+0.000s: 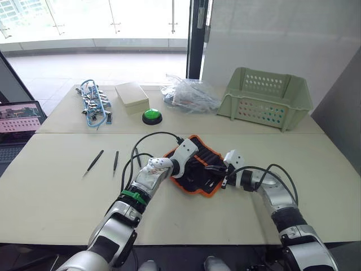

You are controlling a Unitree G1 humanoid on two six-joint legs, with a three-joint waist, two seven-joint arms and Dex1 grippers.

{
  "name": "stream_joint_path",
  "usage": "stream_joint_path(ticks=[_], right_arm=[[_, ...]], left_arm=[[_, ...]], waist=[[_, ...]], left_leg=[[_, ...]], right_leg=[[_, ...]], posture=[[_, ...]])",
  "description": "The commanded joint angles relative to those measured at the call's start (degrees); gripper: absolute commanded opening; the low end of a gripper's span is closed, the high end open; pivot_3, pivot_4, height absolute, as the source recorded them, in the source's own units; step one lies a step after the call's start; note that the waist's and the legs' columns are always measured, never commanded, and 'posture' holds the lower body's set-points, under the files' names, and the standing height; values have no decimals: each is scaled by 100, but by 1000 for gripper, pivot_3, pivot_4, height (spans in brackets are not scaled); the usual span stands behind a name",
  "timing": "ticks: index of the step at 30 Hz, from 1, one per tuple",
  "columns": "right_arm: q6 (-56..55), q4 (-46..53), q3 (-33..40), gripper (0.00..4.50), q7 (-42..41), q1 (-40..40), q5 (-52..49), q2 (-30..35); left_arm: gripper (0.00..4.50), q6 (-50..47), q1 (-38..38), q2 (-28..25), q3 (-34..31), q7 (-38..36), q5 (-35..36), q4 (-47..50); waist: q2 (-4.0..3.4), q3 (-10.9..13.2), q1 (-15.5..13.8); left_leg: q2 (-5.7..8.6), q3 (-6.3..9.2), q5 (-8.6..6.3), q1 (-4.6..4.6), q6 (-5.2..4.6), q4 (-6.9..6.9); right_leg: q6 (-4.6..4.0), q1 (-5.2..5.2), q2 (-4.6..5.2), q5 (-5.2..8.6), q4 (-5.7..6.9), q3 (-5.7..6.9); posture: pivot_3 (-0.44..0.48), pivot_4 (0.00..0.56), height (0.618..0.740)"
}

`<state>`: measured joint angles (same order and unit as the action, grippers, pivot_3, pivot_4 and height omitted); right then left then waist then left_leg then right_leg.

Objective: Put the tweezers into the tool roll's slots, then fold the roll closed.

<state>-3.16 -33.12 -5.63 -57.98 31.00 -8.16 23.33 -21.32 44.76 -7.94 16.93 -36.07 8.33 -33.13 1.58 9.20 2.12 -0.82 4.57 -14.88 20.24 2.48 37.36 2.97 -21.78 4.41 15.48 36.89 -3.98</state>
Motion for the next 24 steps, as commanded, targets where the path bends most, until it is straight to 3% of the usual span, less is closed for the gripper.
stream_joint_path(ticks=[1, 7, 14, 20, 24], right_arm=[[176, -231, -208, 0, 8, -264, 252, 33], [192, -148, -150, 0, 55, -274, 159, 49], [598, 380, 247, 0, 33, -464, -340, 104], [653, 945, 597, 0, 24, -468, -737, 184], [795, 1086, 583, 0, -52, -557, -765, 309]], left_arm=[[18, 1, -152, -30, -170, 14, -100, -163], [2108, -426, -856, -491, -880, -361, 549, 1463], [4394, -1364, -1951, -1759, -1938, -680, 1456, 3950], [4479, -1792, -2979, -2416, -3309, -644, 2308, 5057], [4479, -1682, -4020, -2684, -4011, -570, 2346, 5273]], waist=[[0, 0, 6], [-3, -2, 69], [-5, 1, -33], [-21, 14, -40], [-25, 19, 36]], left_leg=[[0, 0, 0, 0, 0, 1], [-4, 2, 0, 3, -1, -2], [-1, 7, 0, 30, -1, -6], [-2, 8, -1, 49, -1, -5], [-4, 7, -1, 53, -1, -12]], right_leg=[[1, 2, 0, 0, 0, 0], [2, -13, -3, 1, 9, -1], [1, -35, 5, 0, 5, 2], [1, -51, 3, 0, -4, 2], [1, -61, 1, 1, -3, 1]], posture=[[0, 150, 740], [0, 150, 740], [0, 150, 740], [0, 150, 740], [0, 150, 740]])
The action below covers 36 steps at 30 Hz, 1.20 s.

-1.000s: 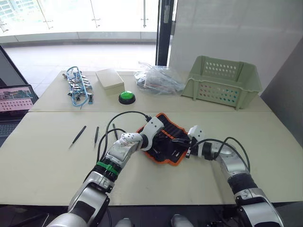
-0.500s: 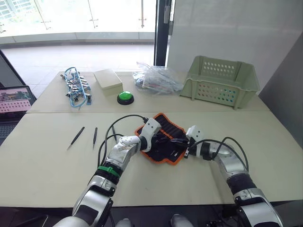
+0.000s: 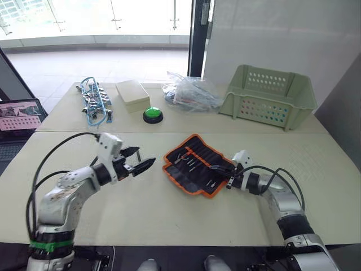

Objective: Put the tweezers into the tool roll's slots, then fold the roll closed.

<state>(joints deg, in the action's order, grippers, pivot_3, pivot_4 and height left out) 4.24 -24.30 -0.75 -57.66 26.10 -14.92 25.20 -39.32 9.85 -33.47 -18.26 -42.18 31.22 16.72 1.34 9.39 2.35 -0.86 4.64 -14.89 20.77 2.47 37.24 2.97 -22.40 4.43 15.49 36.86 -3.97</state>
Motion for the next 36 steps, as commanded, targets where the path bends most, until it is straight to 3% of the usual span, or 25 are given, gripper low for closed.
stream_joint_path(ticks=[1, 7, 19, 27, 32, 36], right_arm=[[60, 213, 76, 0, -105, -98, -63, 148], [28, 101, -45, 0, -194, -221, 71, 213], [-249, -437, -273, 0, -424, -120, 255, 175], [-412, -773, -342, 0, -531, 39, 325, 143], [-460, -890, -342, 0, -547, 117, 359, 116], [-465, -918, -335, 0, -517, 147, 373, 98]], left_arm=[[4479, 159, -759, -165, -609, 66, 43, 320], [4479, 602, -2142, 23, -1535, 339, -10, 358], [4479, 2438, -4101, 1506, -2806, 686, 55, 389], [4479, 3154, -4492, 1962, -2974, 619, 294, -28], [4479, 3175, -4307, 1763, -2816, 715, 288, -170], [4479, 2870, -3787, 1296, -2575, 824, 255, -395]], waist=[[-2, 1, 25], [5, 4, 16], [24, 0, 17], [45, -3, 28], [49, -5, 32], [54, -8, 31]], left_leg=[[-1, 0, 0, 0, 0, -1], [-4, -3, 0, -2, -1, -11], [-8, -8, -1, -16, 0, -16], [-10, -12, -1, -30, 0, -16], [-12, -12, -1, -31, 0, -17], [-14, -11, -1, -37, 0, -17]], right_leg=[[0, 0, 0, 0, -1, 0], [-1, 1, 0, 0, -10, -1], [-6, 16, -1, 3, -18, 0], [-10, 27, -5, 6, -20, -2], [-10, 27, -7, 6, -18, -1], [-11, 29, -10, 6, -13, -2]], posture=[[0, 150, 740], [0, 150, 740], [0, 150, 740], [0, 150, 740], [0, 150, 740], [0, 150, 740]])
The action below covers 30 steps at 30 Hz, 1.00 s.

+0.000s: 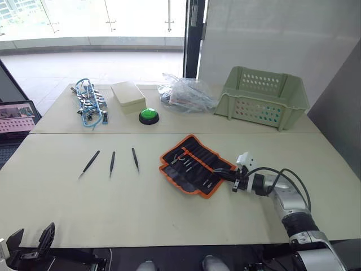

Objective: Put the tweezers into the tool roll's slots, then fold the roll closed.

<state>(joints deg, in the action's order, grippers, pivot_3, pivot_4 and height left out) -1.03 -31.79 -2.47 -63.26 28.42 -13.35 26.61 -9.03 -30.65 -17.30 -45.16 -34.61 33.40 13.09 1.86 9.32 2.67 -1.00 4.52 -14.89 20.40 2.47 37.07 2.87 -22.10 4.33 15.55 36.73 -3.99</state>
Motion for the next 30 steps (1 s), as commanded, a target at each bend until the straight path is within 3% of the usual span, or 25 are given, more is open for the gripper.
stream_joint_path(ticks=[1, 6, 10, 16, 21, 24, 30], right_arm=[[62, -175, -158, 0, 58, -77, 217, -51], [83, -124, -174, 0, 95, -70, 245, -121], [88, -44, -166, 0, 129, -86, 254, -161], [156, 92, -154, 0, 188, -24, 231, -162], [184, 129, -152, 0, 227, -30, 220, -164], [199, 155, -147, 0, 248, -44, 215, -150], [214, 172, -136, 0, 254, -28, 203, -142]], left_arm=[[4479, -282, 441, -484, 166, 112, 51, -98], [4479, -870, 1780, -1651, 696, 93, -301, -1258], [4479, -901, 2586, -2146, 1336, -255, -610, -1996], [4479, -683, 3955, -2512, 2098, -452, -1149, -3331], [4479, -410, 4651, -2584, 2463, -623, -1499, -4251], [3730, -400, 4873, -2555, 2647, -744, -1613, -4516], [1725, -378, 5173, -2574, 2763, -778, -1771, -4912]], waist=[[4, -3, 0], [9, -6, 3], [10, -8, 77], [9, -7, 116], [8, -6, 129], [7, -5, 115], [5, -5, 75]], left_leg=[[0, 0, 0, -4, 0, 0], [-2, 3, 0, -11, 0, -2], [1, -1, 0, -15, 0, -9], [1, 1, 0, -11, 0, -20], [1, 1, 0, -12, 0, -21], [2, 1, 0, -12, 0, -21], [7, 0, 0, -12, 0, -20]], right_leg=[[0, 3, 0, 0, 2, 0], [-1, 3, -5, -1, 9, 0], [-1, 0, 1, -1, 13, 1], [-3, -14, 1, -2, 19, 4], [-3, -17, 2, -2, 25, 4], [-3, -18, 4, -2, 28, 4], [-2, -15, 8, -2, 28, 4]], posture=[[0, 150, 740], [0, 150, 740], [0, 150, 740], [0, 150, 740], [0, 150, 740], [0, 150, 740], [0, 150, 740]])
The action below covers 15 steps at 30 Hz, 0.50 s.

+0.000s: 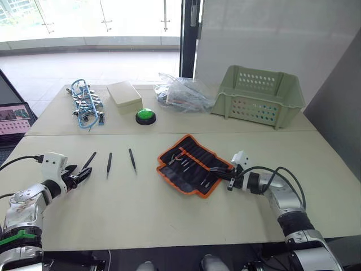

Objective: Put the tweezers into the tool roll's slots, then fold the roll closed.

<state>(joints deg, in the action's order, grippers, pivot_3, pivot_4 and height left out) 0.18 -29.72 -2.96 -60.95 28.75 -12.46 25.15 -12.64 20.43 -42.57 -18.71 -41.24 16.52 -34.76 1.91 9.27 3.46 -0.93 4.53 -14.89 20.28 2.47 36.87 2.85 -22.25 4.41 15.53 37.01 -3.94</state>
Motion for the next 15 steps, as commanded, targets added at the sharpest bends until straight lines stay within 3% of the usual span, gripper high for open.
stream_joint_path(ticks=[1, 5, 10, 15], right_arm=[[99, -30, -82, 0, 26, -60, 110, 1], [117, -24, -93, 0, 20, -53, 114, -10], [147, 19, -121, 0, 38, -53, 139, -10], [184, 87, -119, 0, 113, -66, 138, -12]], left_arm=[[1394, -30, 83, -44, 108, -108, -83, -163], [80, -23, 135, -21, 37, -91, -64, -237], [31, -187, 35, -55, -279, -17, 192, 113], [31, -798, -431, -107, -496, -149, 705, 1681]], waist=[[0, 0, -8], [0, 0, -31], [-1, 0, -23], [-1, 3, -2]], left_leg=[[0, 0, 0, 0, 0, 0], [0, 0, 0, 0, 0, 0], [-1, 0, 0, 0, 0, 0], [-4, 1, 0, 9, 0, -1]], right_leg=[[0, 0, 0, 0, 0, 0], [0, 0, 0, 0, 1, 0], [0, -1, 0, 0, 1, 0], [0, -9, 0, 0, 2, 0]], posture=[[0, 150, 740], [0, 150, 740], [0, 150, 740], [0, 150, 740]])
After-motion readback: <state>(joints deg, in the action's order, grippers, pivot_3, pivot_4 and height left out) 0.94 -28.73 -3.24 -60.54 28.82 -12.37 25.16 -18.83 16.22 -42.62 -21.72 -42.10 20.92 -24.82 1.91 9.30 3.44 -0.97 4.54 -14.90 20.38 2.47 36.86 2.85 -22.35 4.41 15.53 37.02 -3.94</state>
